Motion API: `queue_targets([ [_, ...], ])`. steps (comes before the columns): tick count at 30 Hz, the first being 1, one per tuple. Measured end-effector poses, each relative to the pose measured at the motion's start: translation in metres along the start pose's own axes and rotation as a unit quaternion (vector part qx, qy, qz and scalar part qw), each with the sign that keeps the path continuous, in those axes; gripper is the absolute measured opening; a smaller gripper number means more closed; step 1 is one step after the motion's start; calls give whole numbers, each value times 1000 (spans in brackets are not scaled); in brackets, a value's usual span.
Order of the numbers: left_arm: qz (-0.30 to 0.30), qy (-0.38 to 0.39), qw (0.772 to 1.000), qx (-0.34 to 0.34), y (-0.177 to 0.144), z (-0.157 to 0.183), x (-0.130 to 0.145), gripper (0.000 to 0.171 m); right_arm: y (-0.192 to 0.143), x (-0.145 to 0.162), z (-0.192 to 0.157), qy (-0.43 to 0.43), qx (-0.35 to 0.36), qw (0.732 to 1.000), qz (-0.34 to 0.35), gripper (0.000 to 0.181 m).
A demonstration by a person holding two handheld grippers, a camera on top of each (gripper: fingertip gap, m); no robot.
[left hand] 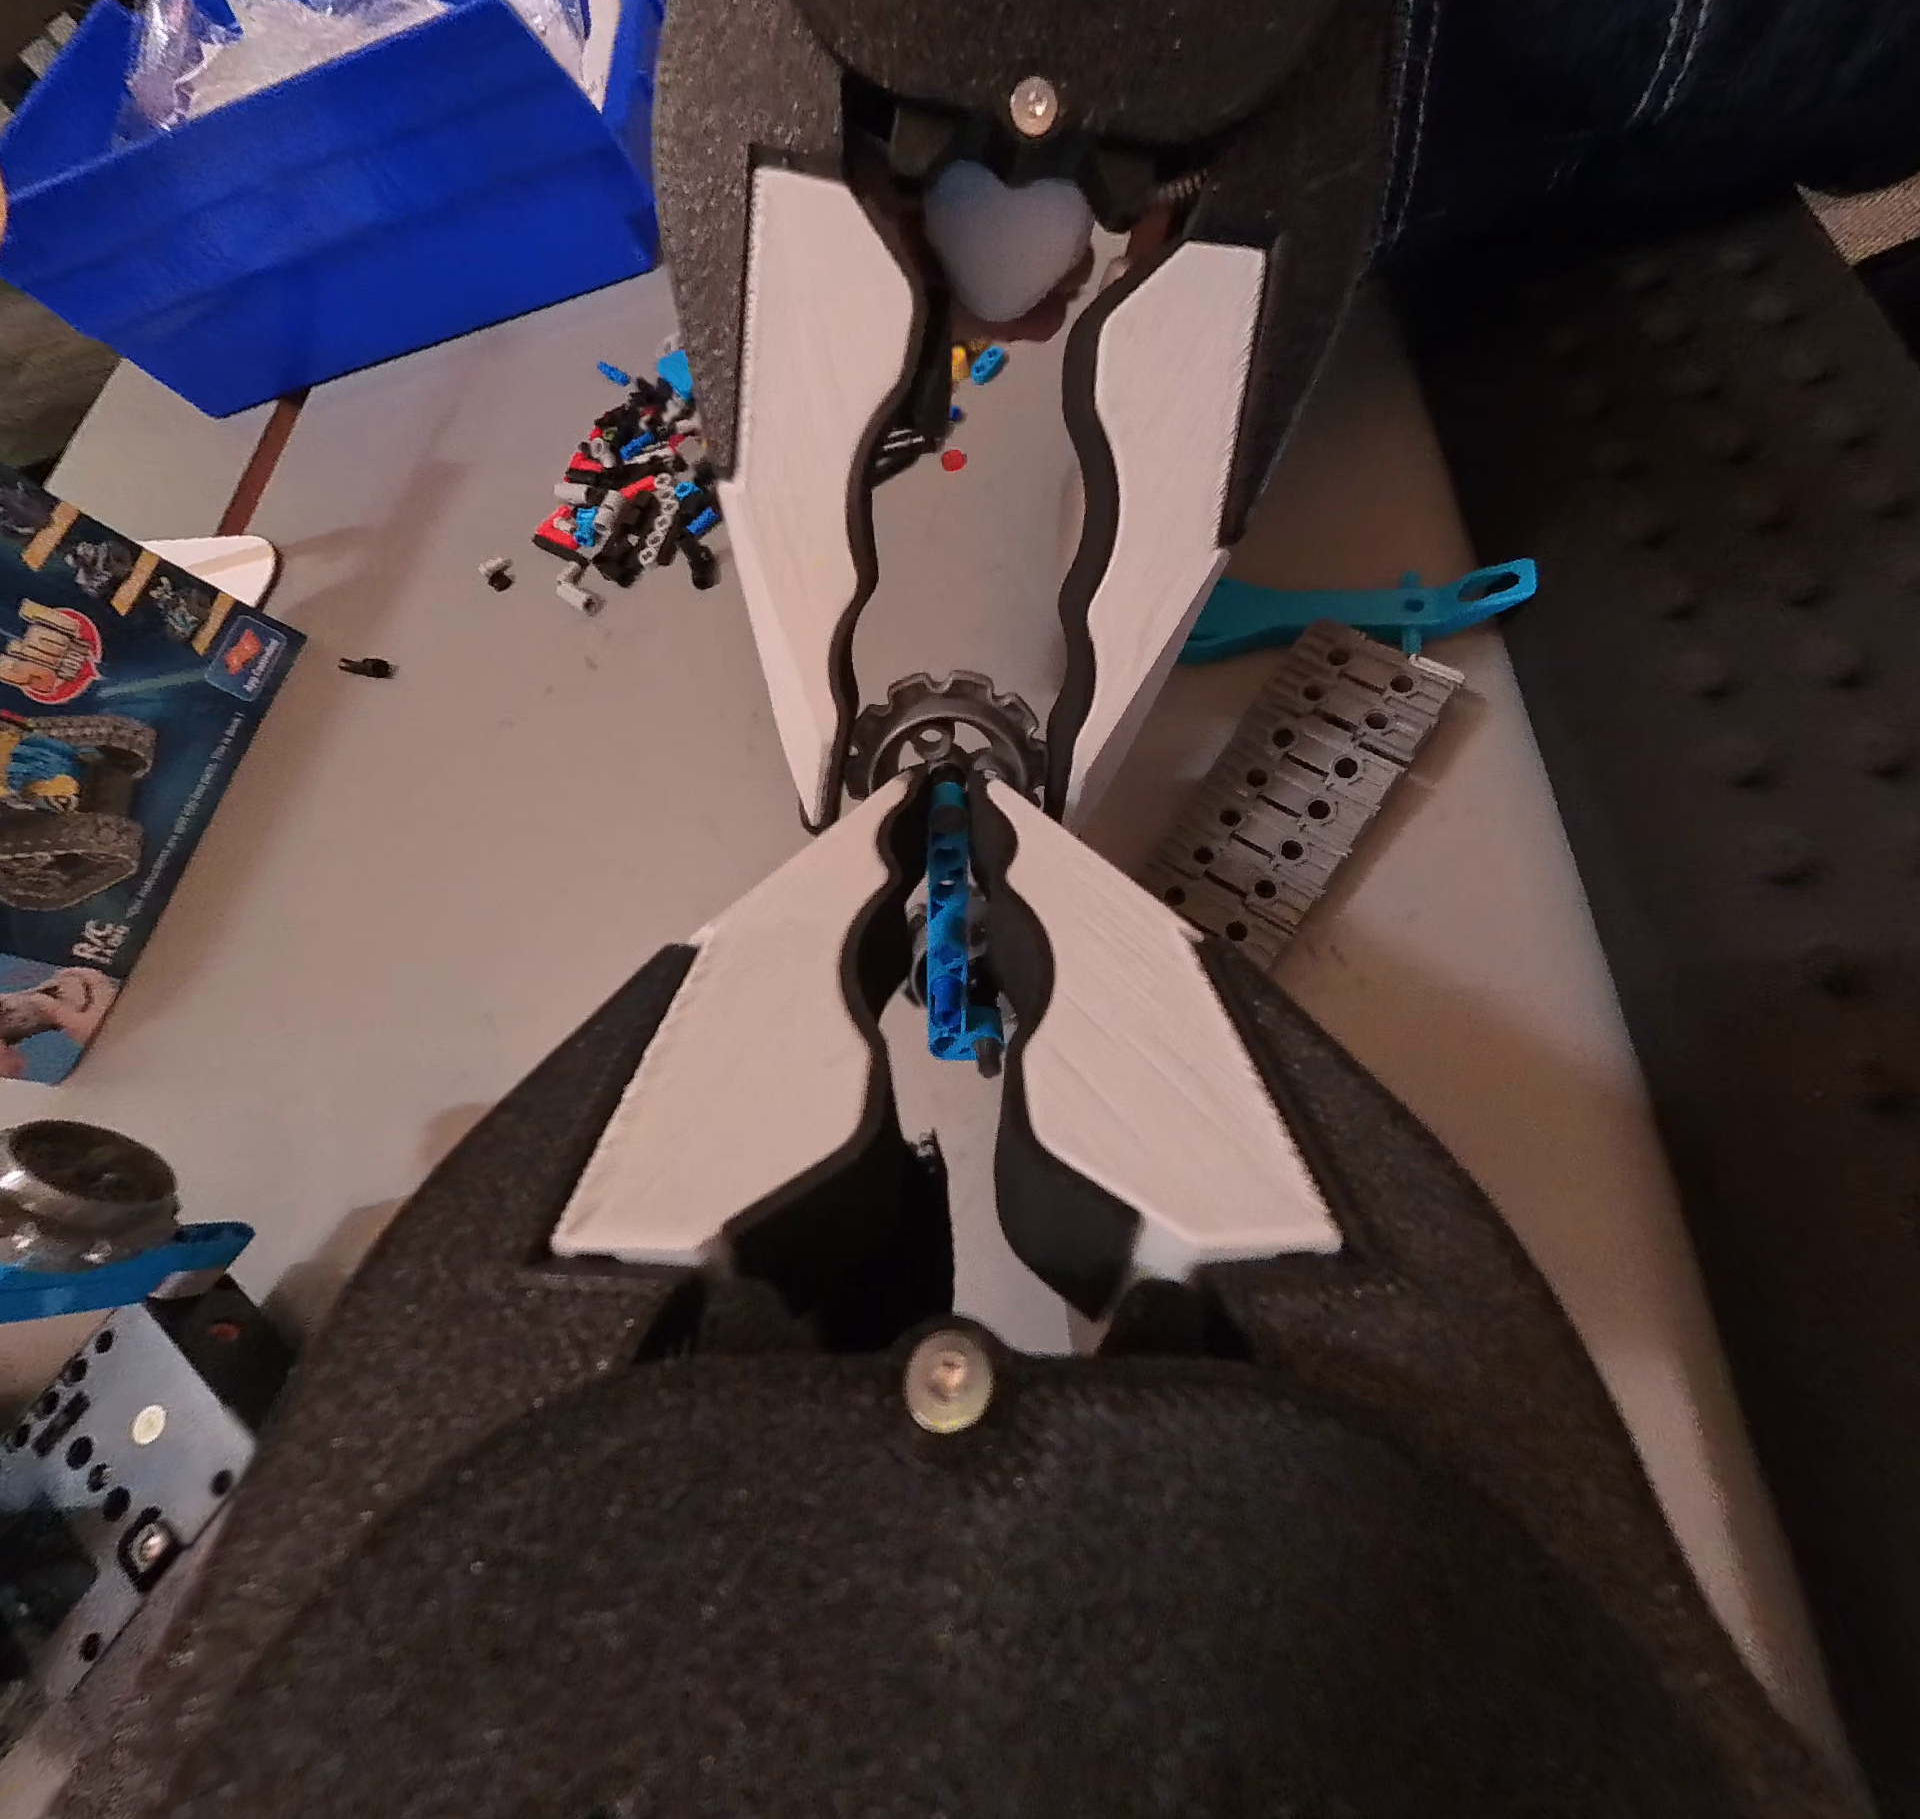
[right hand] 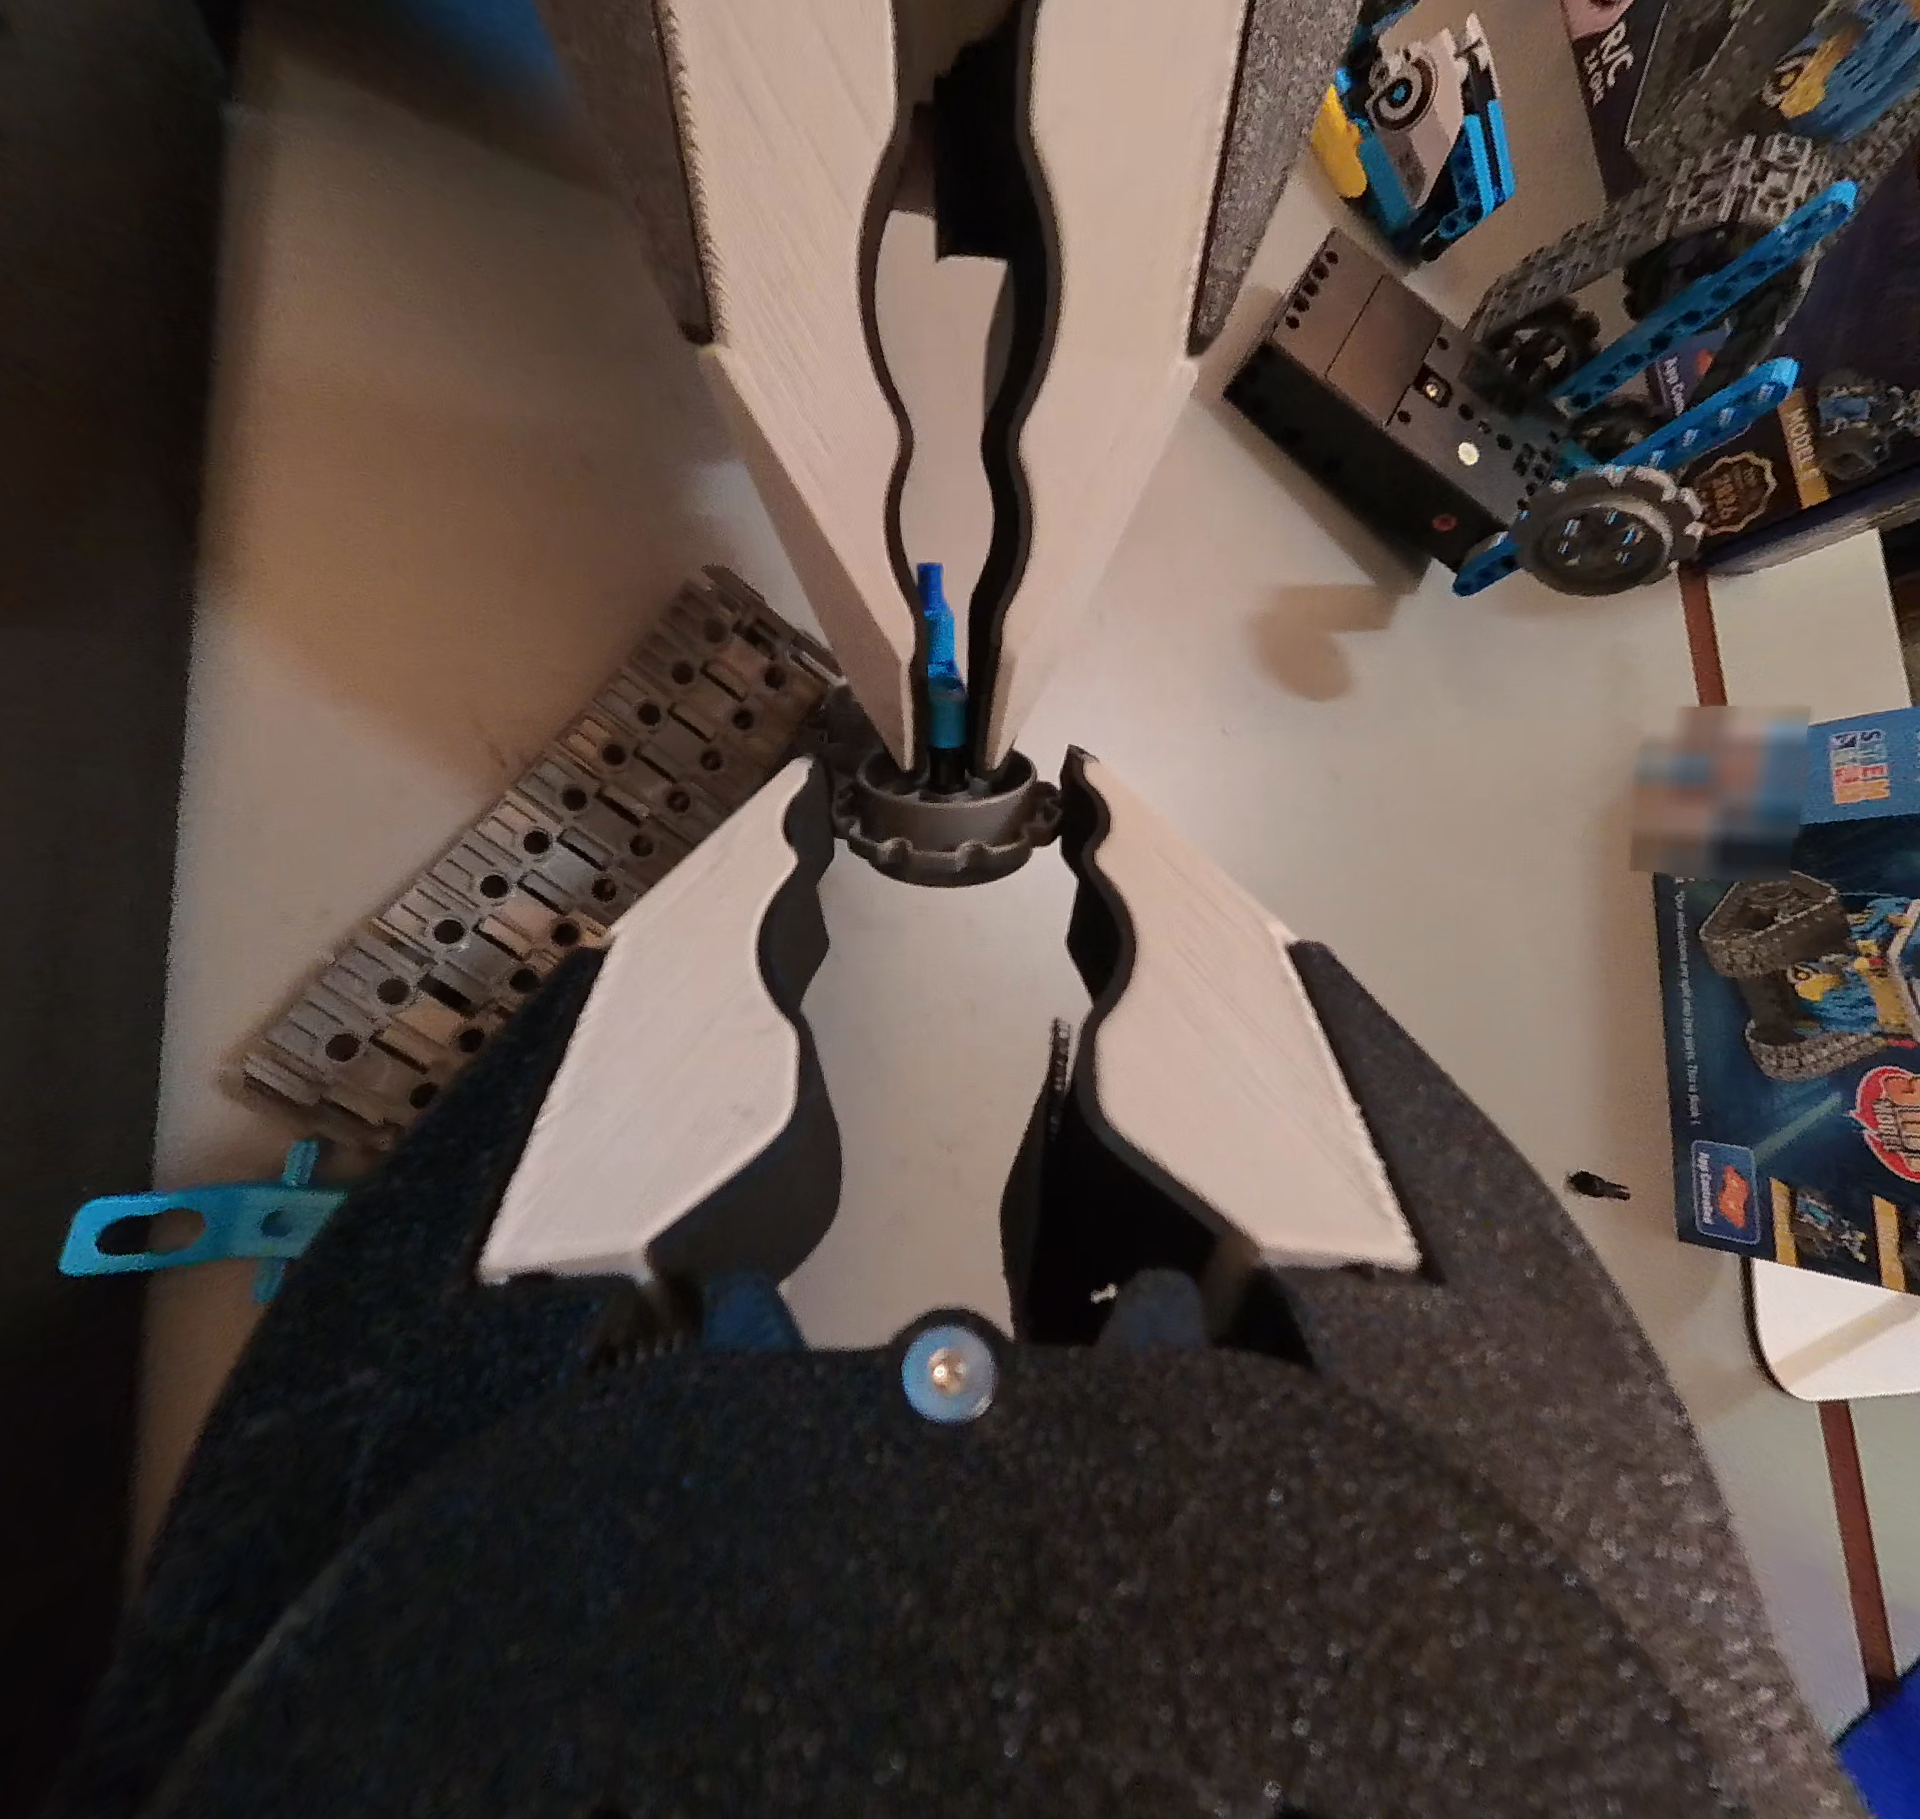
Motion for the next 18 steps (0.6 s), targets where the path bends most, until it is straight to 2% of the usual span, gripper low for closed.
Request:
queue_targets([
  [10,-28,14,1000,0,3,3,5,4,11,10,-4,23,-13,1000,-10,43],
  [11,-23,9,1000,1,3,3,5,3,11,10,-4,28,-16,999,-3,43],
  [14,2,-25,1000,2,-4,-3,-1,4,6,0,2,58,-13,995,79,43],
  [18,-16,-40,999,-2,-2,-7,14,5,8,9,4,86,-4,990,110,42],
])
Point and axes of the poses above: each gripper's, where its closed fingertips meet, y out along the fingers, x out of its underside, z = x × y across the jaws, the point moved 4 cm from there along -y, back along the fingers, and after that the axes turned 13 degrees about z, right-handed, at the moved point
